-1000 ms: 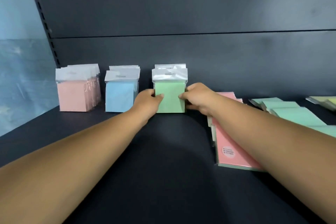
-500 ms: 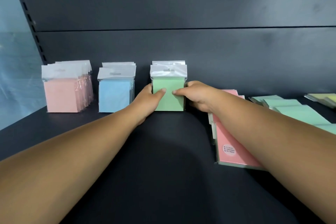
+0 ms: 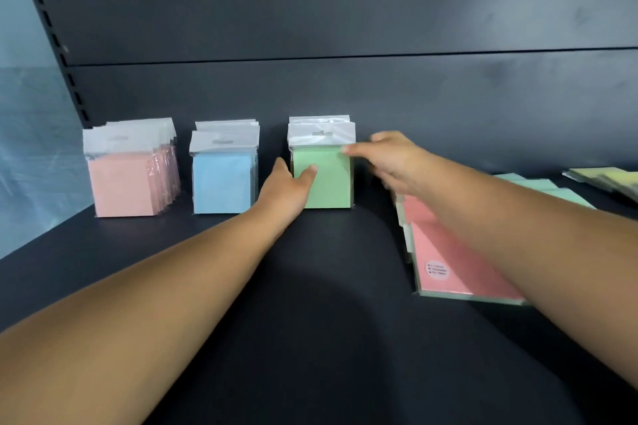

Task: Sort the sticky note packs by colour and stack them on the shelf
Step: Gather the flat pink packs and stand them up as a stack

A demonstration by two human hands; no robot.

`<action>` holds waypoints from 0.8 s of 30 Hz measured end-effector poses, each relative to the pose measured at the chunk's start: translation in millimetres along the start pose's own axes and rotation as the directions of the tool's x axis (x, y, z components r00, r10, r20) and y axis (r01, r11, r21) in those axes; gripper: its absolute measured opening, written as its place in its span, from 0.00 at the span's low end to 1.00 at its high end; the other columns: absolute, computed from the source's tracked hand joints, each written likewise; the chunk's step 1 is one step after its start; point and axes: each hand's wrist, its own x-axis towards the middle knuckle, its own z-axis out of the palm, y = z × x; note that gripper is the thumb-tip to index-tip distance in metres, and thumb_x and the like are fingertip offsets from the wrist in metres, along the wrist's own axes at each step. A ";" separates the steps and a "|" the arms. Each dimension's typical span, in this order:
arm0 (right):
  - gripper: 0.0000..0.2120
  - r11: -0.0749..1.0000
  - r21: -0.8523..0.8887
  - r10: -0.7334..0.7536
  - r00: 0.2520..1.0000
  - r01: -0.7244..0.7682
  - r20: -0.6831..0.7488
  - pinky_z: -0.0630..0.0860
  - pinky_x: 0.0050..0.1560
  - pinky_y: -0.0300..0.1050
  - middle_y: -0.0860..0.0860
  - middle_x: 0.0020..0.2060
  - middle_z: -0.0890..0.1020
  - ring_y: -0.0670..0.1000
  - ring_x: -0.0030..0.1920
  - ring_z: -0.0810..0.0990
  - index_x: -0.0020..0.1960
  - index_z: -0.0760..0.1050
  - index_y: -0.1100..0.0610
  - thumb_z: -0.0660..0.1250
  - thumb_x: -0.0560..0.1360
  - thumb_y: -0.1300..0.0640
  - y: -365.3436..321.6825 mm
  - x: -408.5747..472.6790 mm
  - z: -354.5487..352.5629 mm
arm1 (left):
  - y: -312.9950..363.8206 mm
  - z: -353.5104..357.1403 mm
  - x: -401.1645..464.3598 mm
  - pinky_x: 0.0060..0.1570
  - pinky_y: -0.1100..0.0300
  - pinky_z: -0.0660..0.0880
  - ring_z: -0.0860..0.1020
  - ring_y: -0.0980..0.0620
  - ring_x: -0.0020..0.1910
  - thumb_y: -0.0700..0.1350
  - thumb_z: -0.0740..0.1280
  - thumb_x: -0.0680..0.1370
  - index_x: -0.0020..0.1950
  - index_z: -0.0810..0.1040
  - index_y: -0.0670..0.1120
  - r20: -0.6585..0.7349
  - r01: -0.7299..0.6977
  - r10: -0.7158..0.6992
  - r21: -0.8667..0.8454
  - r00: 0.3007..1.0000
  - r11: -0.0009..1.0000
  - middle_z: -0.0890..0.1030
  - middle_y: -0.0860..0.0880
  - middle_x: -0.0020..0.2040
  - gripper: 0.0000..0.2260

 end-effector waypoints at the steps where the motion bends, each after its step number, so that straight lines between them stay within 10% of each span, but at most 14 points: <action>1: 0.12 0.999 -0.033 -0.033 0.998 0.031 -0.054 0.75 0.56 0.50 0.51 0.44 0.75 0.51 0.47 0.76 0.48 0.74 0.61 0.71 0.71 0.56 -4.8 -2.3 -10.5 | 4.7 -2.2 -5.9 0.67 0.56 0.61 0.63 0.46 0.72 0.53 0.57 0.80 0.76 0.54 0.43 -0.031 -0.008 0.008 0.022 0.999 1.000 0.63 0.45 0.74 0.28; 5: 0.25 0.951 -0.308 -0.079 0.989 0.037 -0.126 0.69 0.65 0.52 0.58 0.53 0.79 0.52 0.55 0.76 0.61 0.73 0.67 0.68 0.72 0.49 -17.4 -17.7 -57.0 | 24.8 -9.1 -31.3 0.63 0.58 0.63 0.66 0.47 0.69 0.51 0.57 0.80 0.71 0.64 0.43 -0.099 -0.245 0.252 0.082 0.963 0.966 0.69 0.46 0.70 0.22; 8: 0.24 0.888 -0.458 -0.037 0.985 -0.045 -0.169 0.68 0.66 0.51 0.56 0.60 0.77 0.57 0.61 0.75 0.62 0.73 0.62 0.65 0.74 0.45 -6.7 -34.8 -89.0 | 33.9 1.4 -50.8 0.55 0.66 0.65 0.69 0.53 0.64 0.51 0.57 0.80 0.65 0.70 0.47 0.120 -0.269 0.259 0.077 0.958 0.960 0.72 0.52 0.65 0.16; 13: 0.23 0.951 -0.232 0.162 0.970 -0.202 -0.179 0.72 0.59 0.44 0.59 0.55 0.75 0.57 0.60 0.76 0.64 0.68 0.64 0.66 0.76 0.51 11.6 -52.9 -113.6 | 45.5 26.3 -51.4 0.36 0.66 0.59 0.68 0.53 0.43 0.54 0.55 0.81 0.40 0.66 0.52 0.333 -0.184 0.134 0.124 0.934 0.975 0.68 0.54 0.40 0.11; 20: 0.13 0.945 -0.104 0.305 0.950 -0.311 -0.066 0.70 0.37 0.42 0.54 0.36 0.70 0.51 0.34 0.71 0.40 0.67 0.60 0.63 0.77 0.52 22.4 -26.3 -104.4 | 52.7 66.1 -24.1 0.55 0.59 0.64 0.69 0.46 0.65 0.57 0.54 0.80 0.68 0.69 0.41 0.325 -0.092 0.027 0.188 0.945 0.978 0.73 0.46 0.65 0.24; 24: 0.11 0.940 -0.101 0.331 0.943 -0.325 0.040 0.73 0.30 0.43 0.52 0.34 0.71 0.50 0.30 0.71 0.40 0.68 0.56 0.62 0.78 0.52 28.9 2.9 -104.1 | 59.7 83.5 -15.0 0.53 0.62 0.66 0.74 0.48 0.59 0.53 0.54 0.81 0.64 0.73 0.42 0.323 -0.067 0.014 0.154 0.946 0.986 0.76 0.45 0.63 0.20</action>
